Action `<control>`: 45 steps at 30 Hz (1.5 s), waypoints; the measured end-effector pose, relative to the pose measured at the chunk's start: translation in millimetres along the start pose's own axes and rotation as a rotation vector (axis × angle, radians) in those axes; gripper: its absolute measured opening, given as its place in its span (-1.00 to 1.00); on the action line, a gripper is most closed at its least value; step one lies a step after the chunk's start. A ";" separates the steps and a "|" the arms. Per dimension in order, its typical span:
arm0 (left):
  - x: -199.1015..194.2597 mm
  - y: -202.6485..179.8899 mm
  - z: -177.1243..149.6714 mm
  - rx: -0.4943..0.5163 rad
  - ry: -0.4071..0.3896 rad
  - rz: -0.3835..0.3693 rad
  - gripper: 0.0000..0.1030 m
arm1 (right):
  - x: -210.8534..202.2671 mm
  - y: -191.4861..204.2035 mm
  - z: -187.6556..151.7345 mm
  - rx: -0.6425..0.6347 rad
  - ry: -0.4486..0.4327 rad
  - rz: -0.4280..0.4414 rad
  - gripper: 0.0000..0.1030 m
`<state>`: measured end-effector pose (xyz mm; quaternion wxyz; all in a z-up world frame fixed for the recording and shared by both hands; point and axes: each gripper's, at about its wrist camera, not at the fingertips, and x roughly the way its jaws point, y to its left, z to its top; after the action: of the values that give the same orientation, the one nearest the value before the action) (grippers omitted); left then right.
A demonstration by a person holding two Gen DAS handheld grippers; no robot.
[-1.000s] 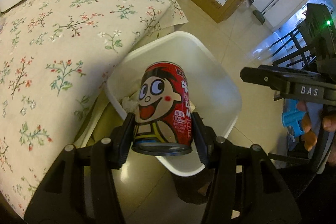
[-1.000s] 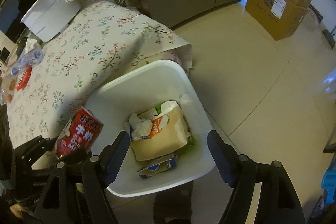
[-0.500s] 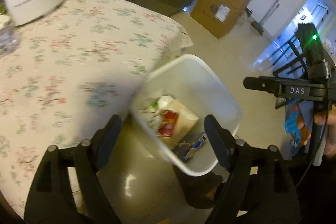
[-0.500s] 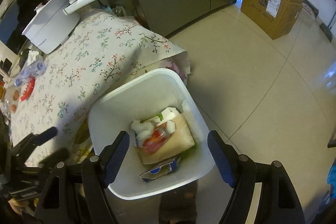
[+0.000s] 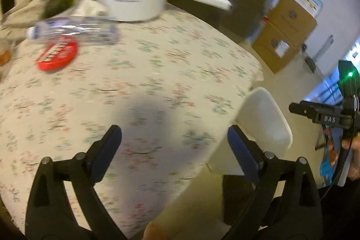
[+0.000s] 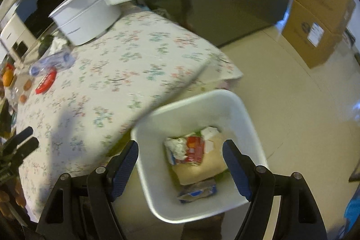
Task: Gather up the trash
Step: 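Move both tools back over the table toward the red lid, then grasp the red round lid with the left gripper and lift it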
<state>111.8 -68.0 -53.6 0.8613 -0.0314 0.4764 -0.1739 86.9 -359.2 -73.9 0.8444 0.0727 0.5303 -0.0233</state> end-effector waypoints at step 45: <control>-55.9 235.9 -5.5 -0.367 -0.094 0.250 0.94 | 59.3 260.3 53.1 -0.286 -0.090 0.154 0.68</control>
<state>143.8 172.2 -63.2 0.8773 -0.1361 0.4595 0.0255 190.5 -107.5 -79.0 0.8684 -0.0091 0.4826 0.1140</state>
